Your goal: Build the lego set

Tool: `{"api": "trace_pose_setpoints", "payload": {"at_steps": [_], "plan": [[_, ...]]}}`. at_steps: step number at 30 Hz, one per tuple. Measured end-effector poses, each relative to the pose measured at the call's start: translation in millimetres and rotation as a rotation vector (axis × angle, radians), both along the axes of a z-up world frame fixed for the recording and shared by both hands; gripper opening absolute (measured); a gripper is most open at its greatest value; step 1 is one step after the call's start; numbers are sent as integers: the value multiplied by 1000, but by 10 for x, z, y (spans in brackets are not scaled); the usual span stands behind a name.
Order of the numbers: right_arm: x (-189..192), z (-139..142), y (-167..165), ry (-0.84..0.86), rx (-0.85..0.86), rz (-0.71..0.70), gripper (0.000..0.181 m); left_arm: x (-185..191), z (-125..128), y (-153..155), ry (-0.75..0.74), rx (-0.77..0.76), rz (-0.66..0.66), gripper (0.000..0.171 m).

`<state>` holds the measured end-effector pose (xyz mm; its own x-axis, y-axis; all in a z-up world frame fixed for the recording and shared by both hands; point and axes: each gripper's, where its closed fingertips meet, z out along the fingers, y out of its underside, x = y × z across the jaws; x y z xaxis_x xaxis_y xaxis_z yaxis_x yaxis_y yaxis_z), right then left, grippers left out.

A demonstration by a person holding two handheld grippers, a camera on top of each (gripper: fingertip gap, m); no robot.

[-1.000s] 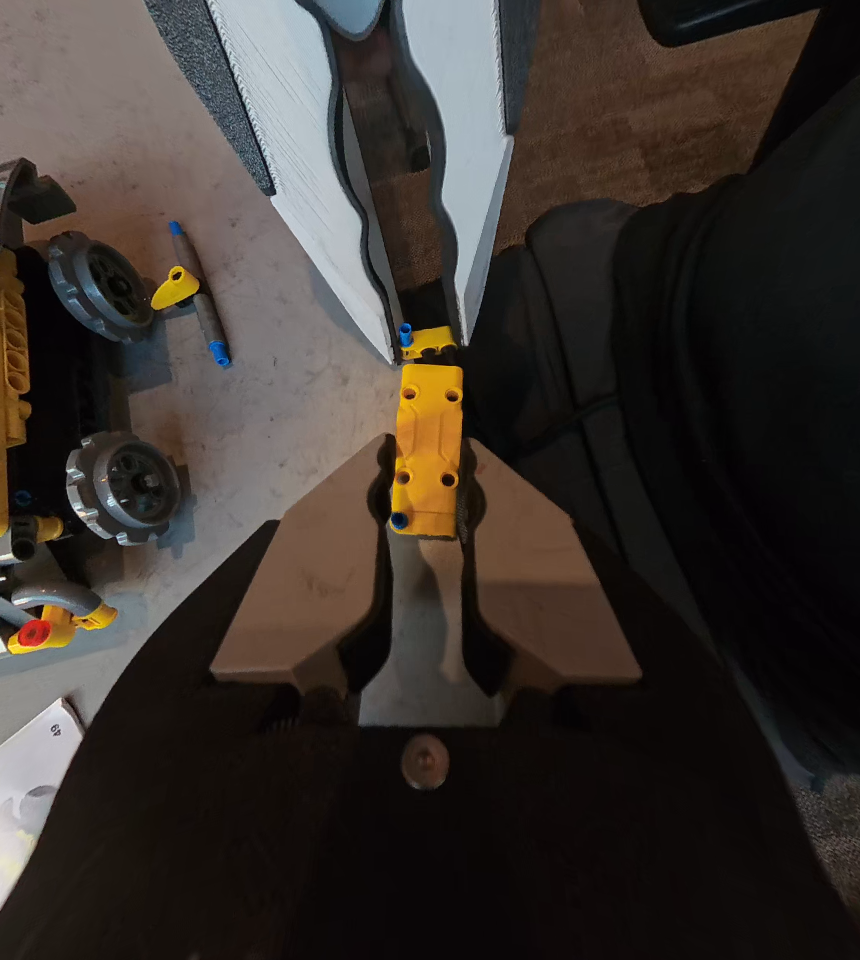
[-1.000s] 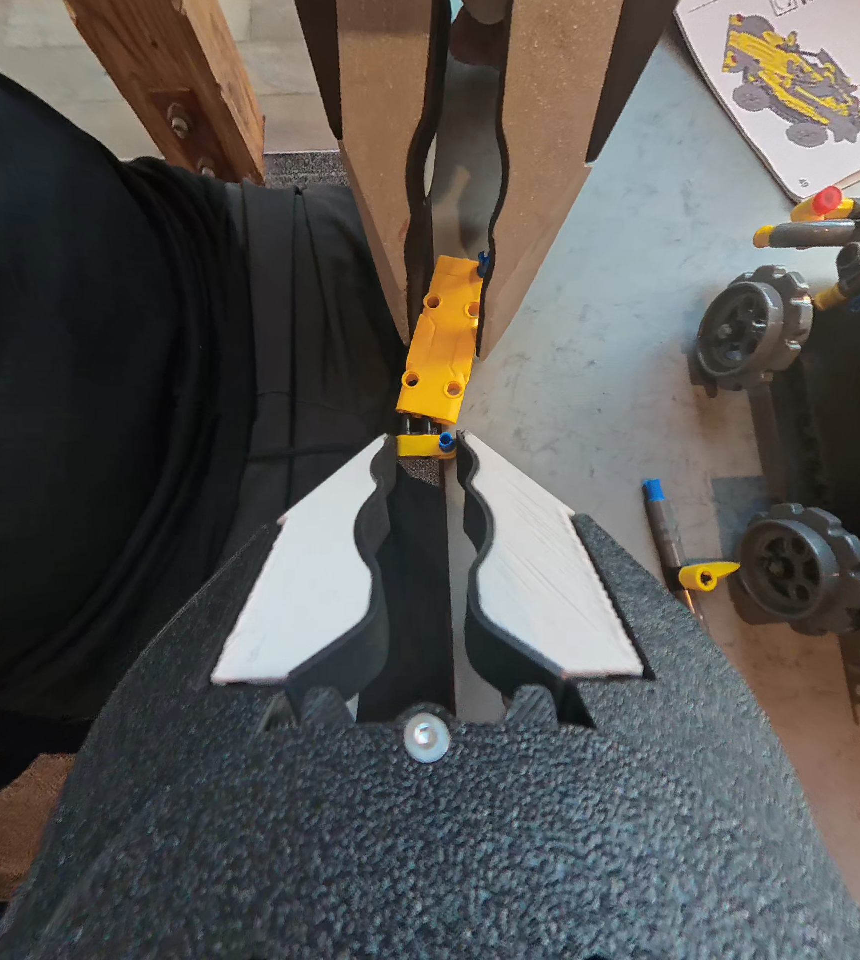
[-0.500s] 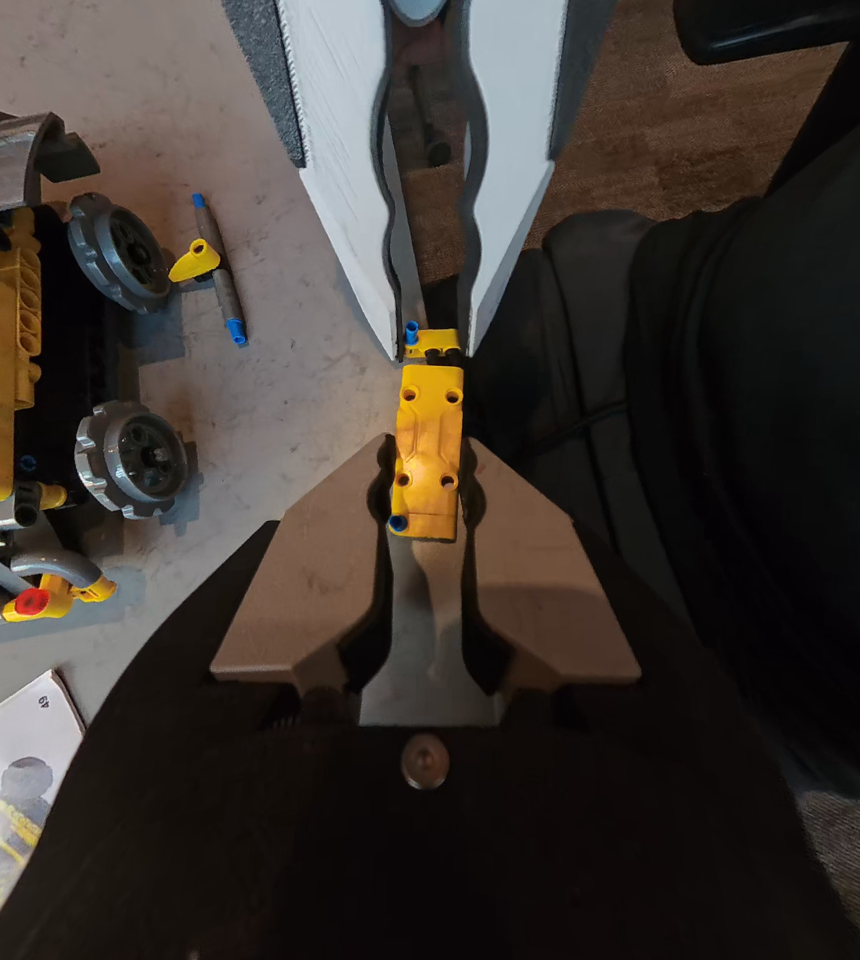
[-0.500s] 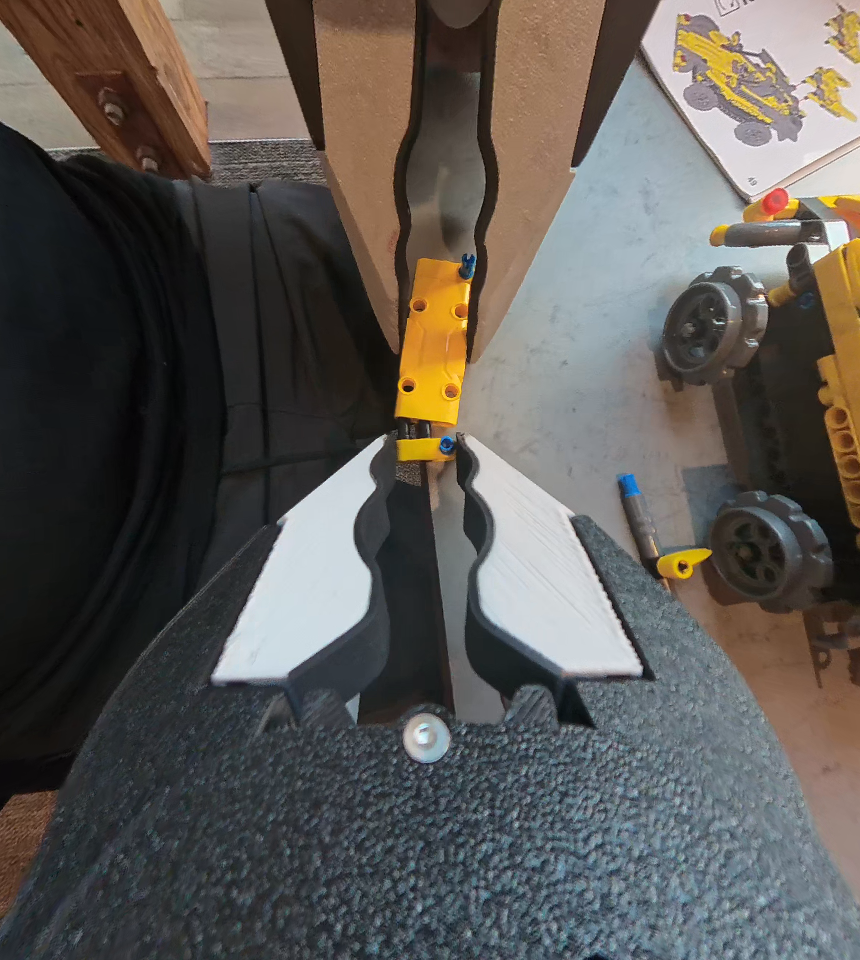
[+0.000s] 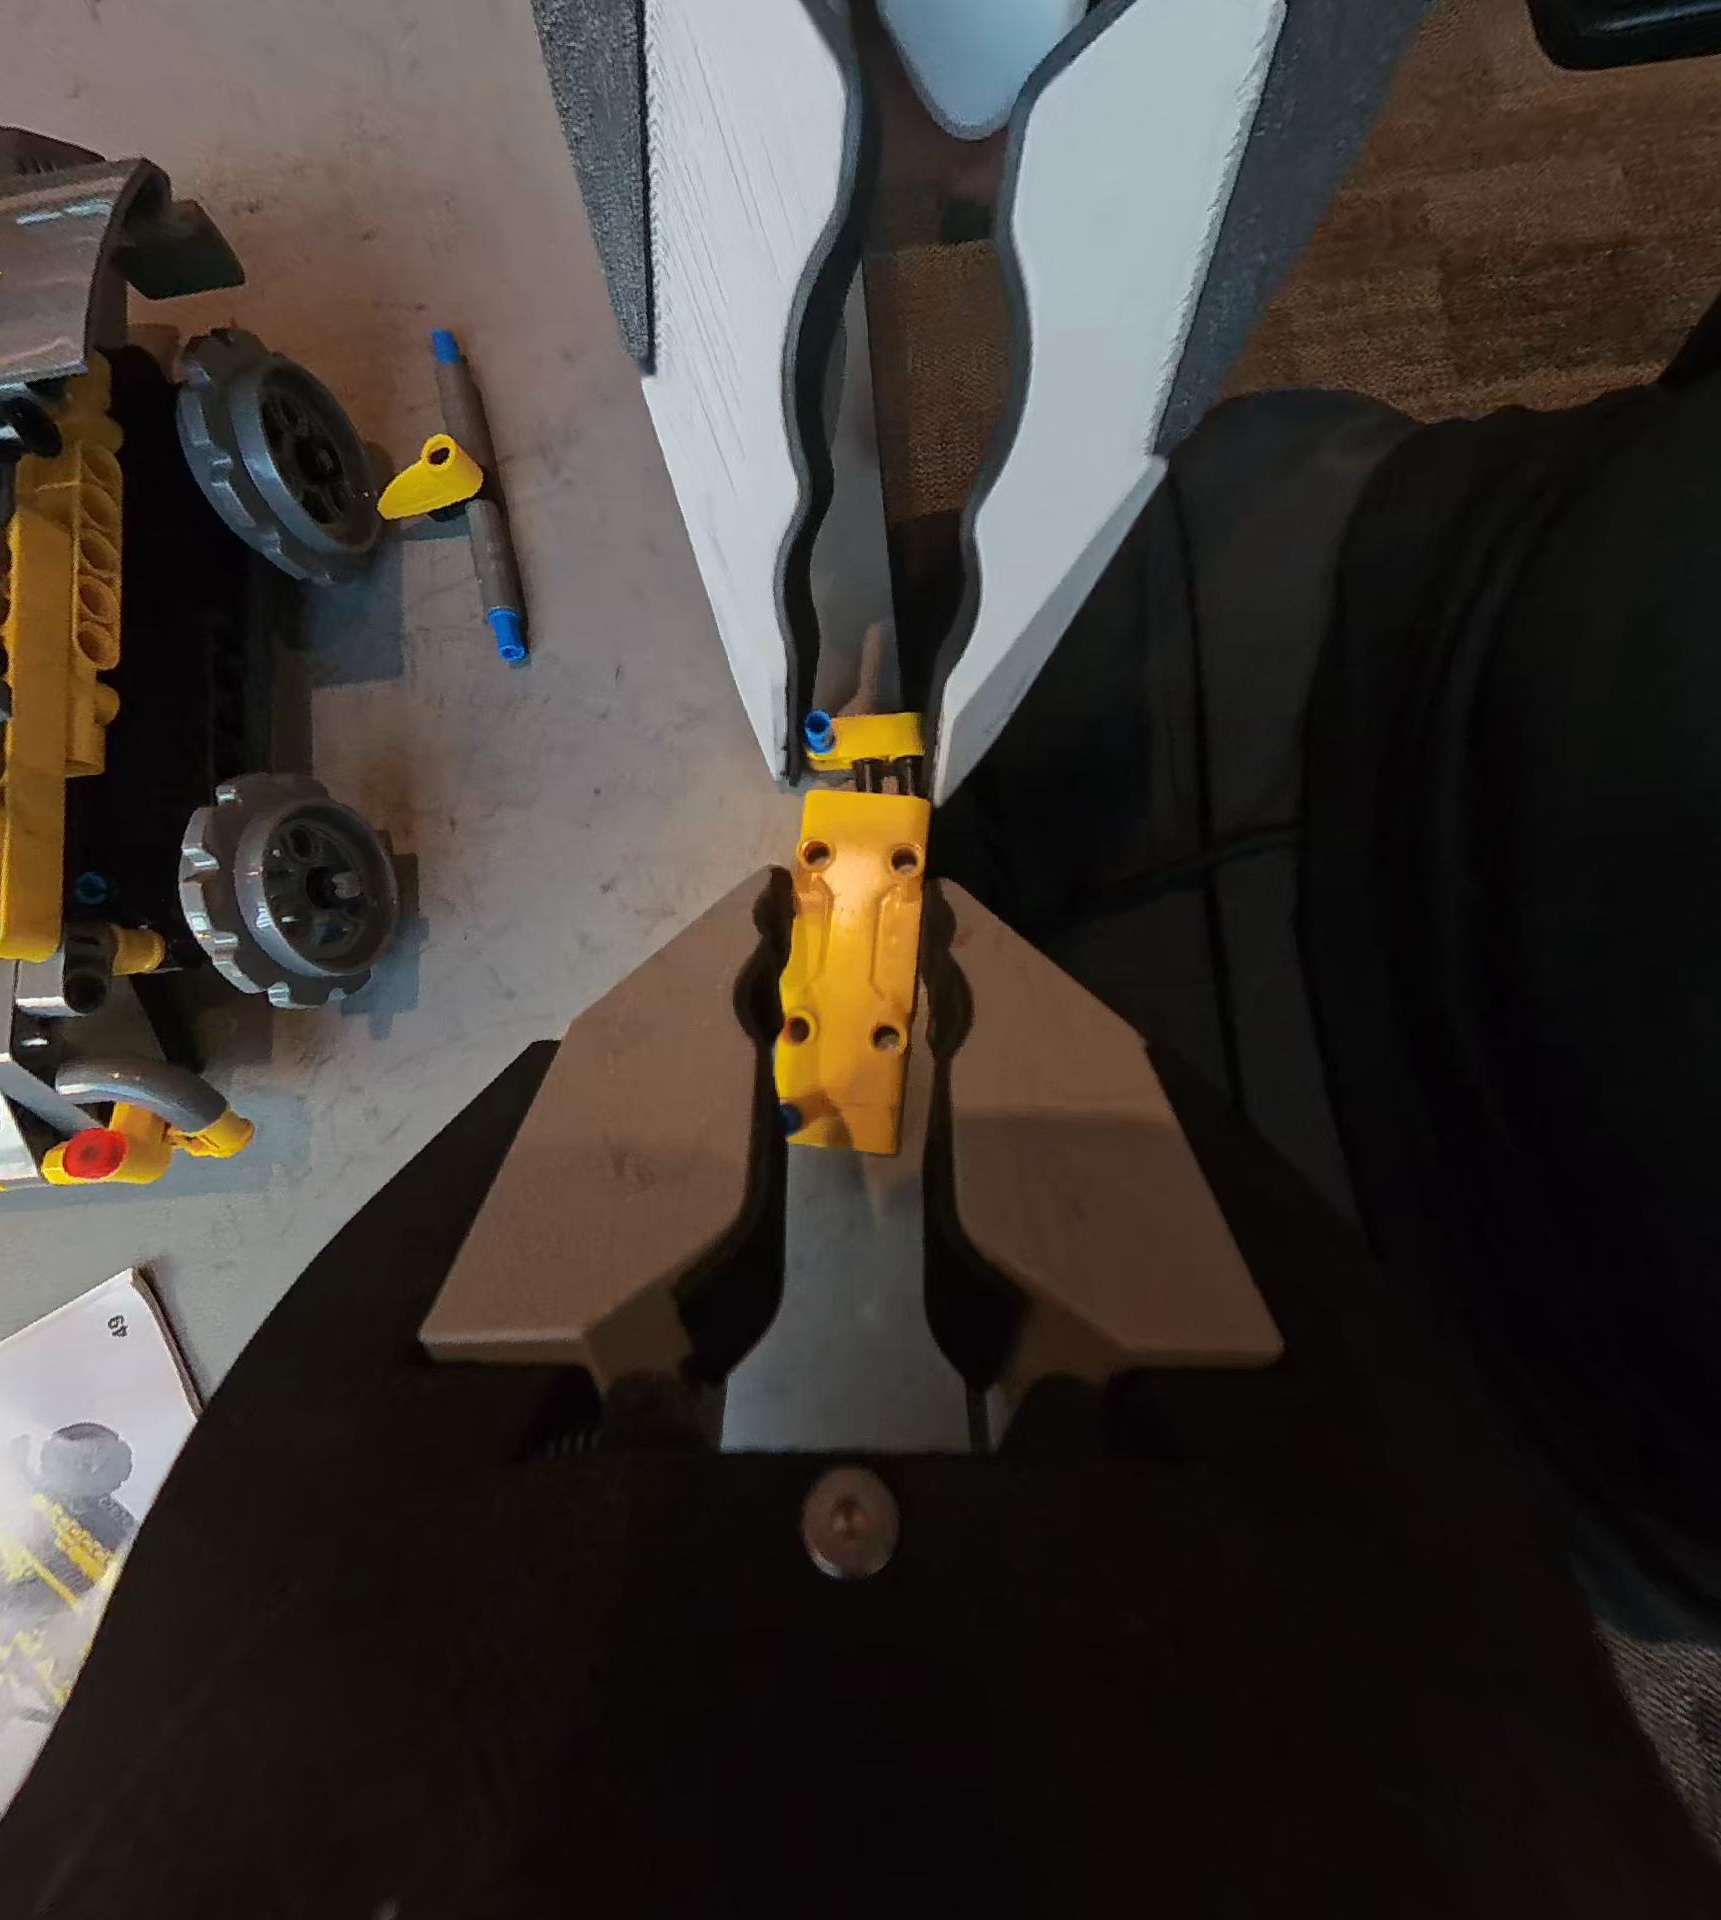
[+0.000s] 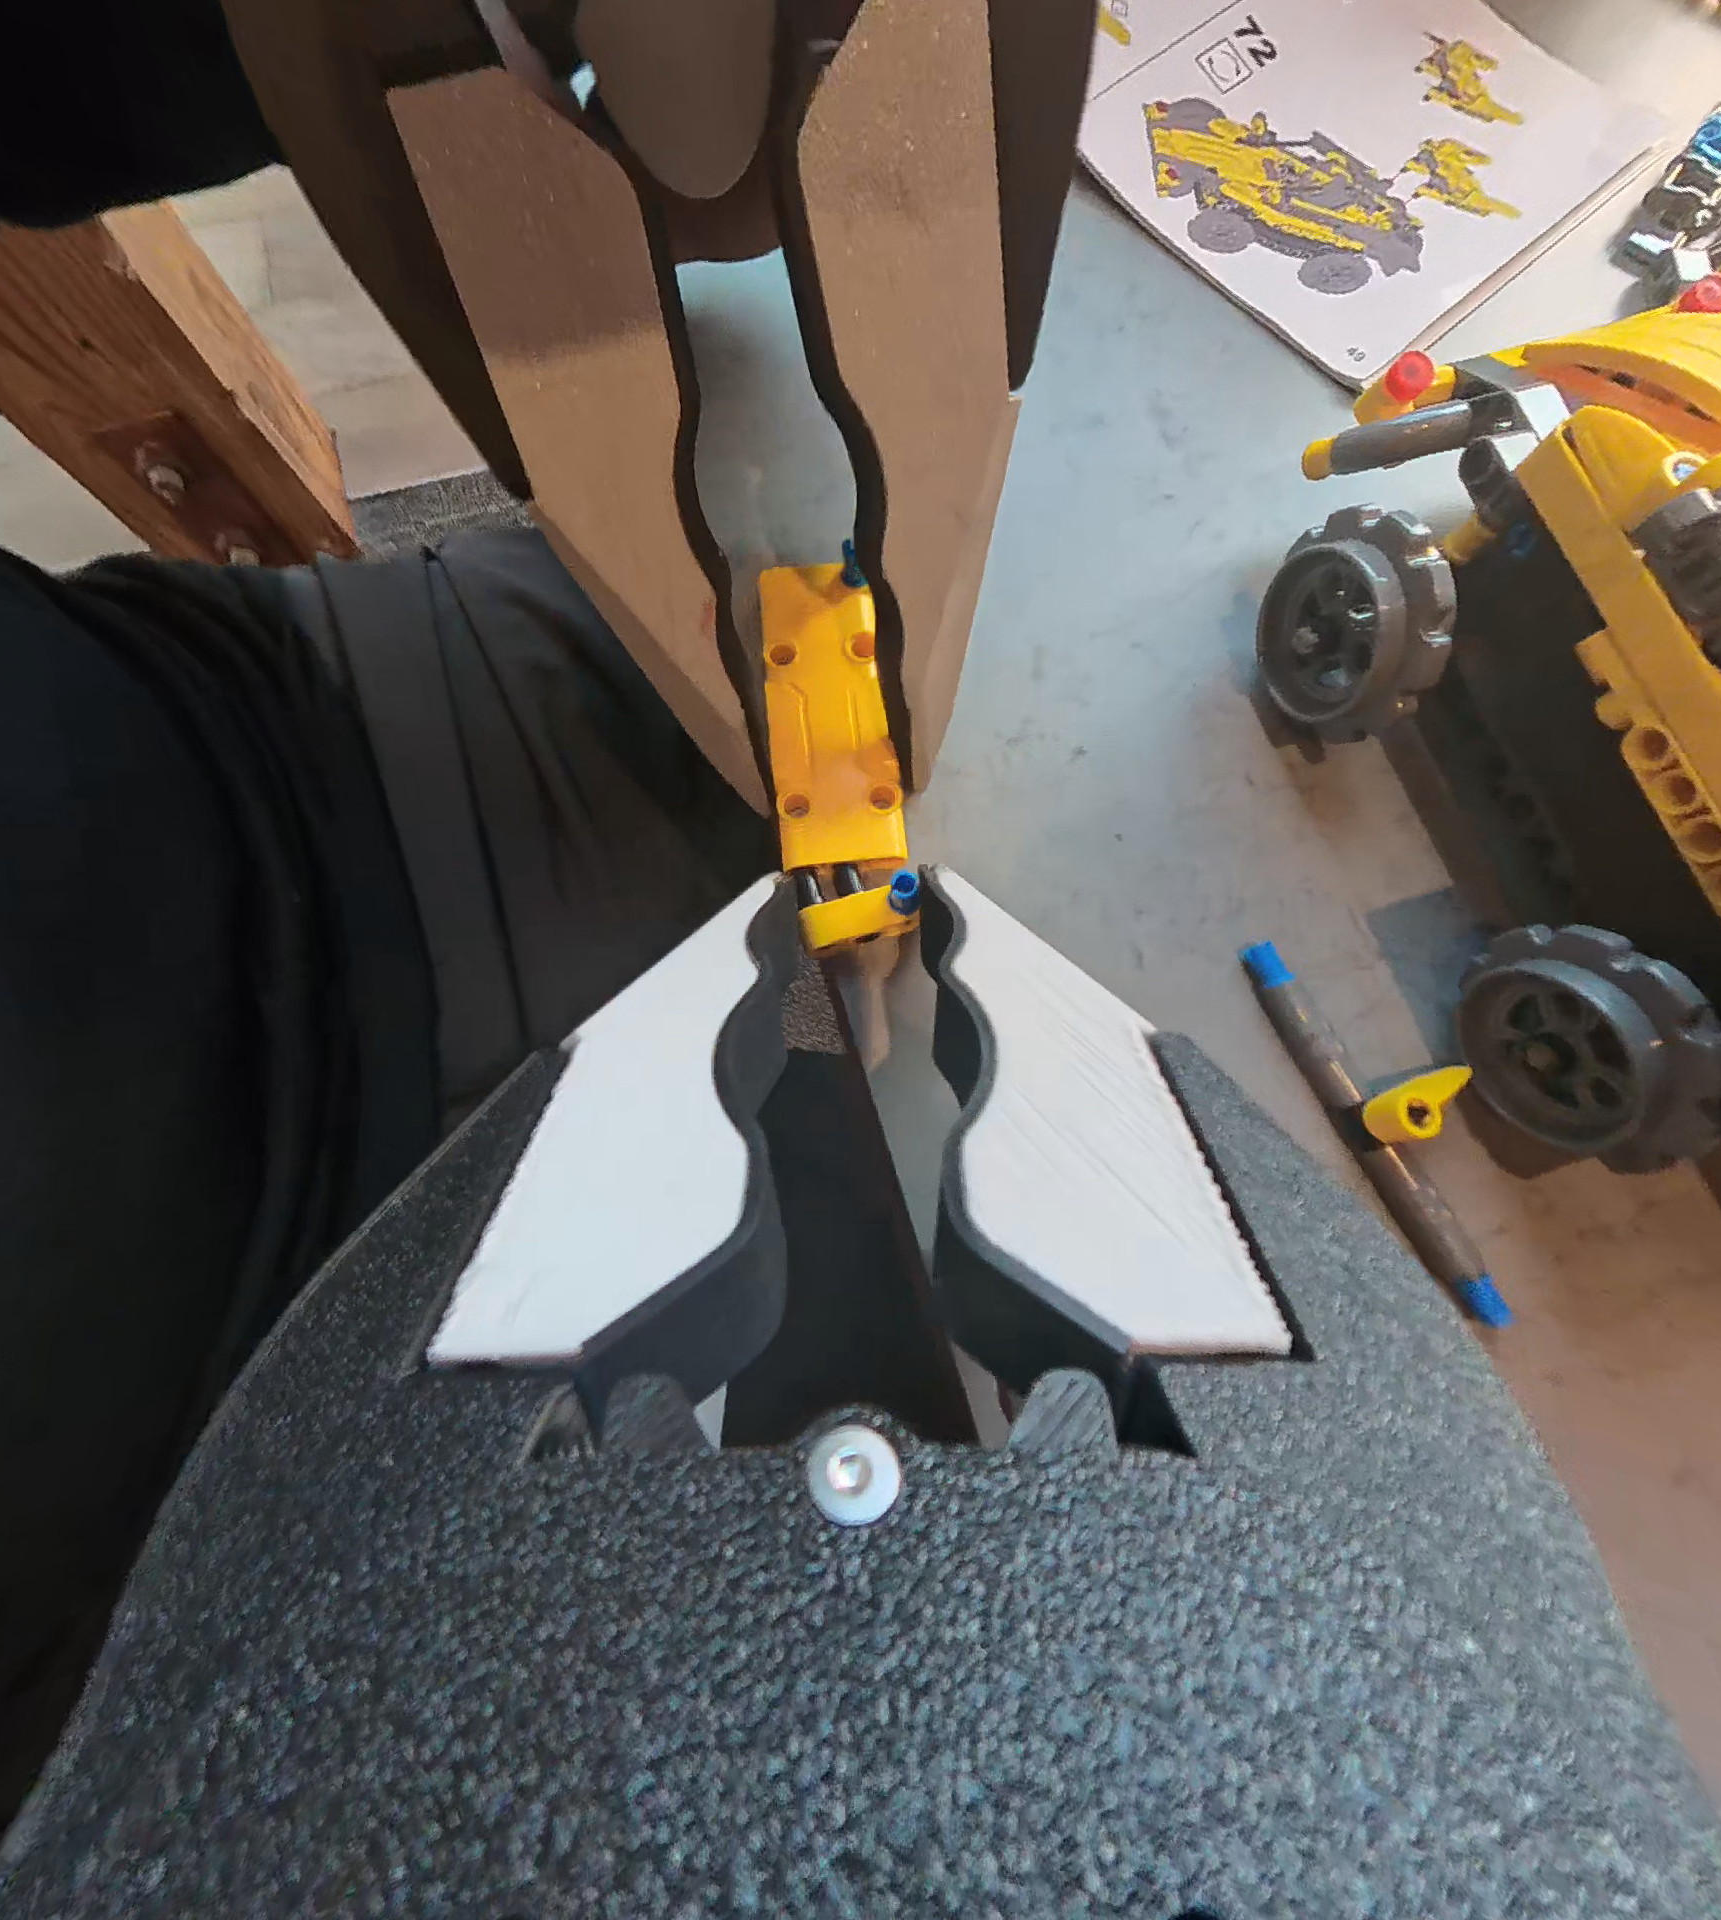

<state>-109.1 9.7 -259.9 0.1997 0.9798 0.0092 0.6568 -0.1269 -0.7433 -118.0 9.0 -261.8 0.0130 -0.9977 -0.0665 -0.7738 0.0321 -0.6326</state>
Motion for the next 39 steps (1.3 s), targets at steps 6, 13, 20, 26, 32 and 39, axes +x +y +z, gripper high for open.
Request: {"api": "trace_pose_setpoints", "payload": {"at_steps": [6, 13, 20, 26, 32, 39], "plan": [[20, 1, 25, 1, 23, 7, 24, 15, 1, 9, -19, 8, 1, 22], [140, 44, 51, 7, 22, 10, 28, 79, 4, 14, -73, -24, 7, 22], [246, 68, 9, 12, -4, 38, 35, 89, 6, 18, -78, -35, 17, 22], [228, -4, -22, -3, -23, 46, 10, 103, 7, 20, -78, -41, 29, 22], [216, -5, -3, 3, -30, 25, 10, 100, 2, 13, -59, -14, 24, 22], [199, 0, 12, 32, -75, -43, 9, 85, 4, 18, -67, -28, 31, 22]]}}
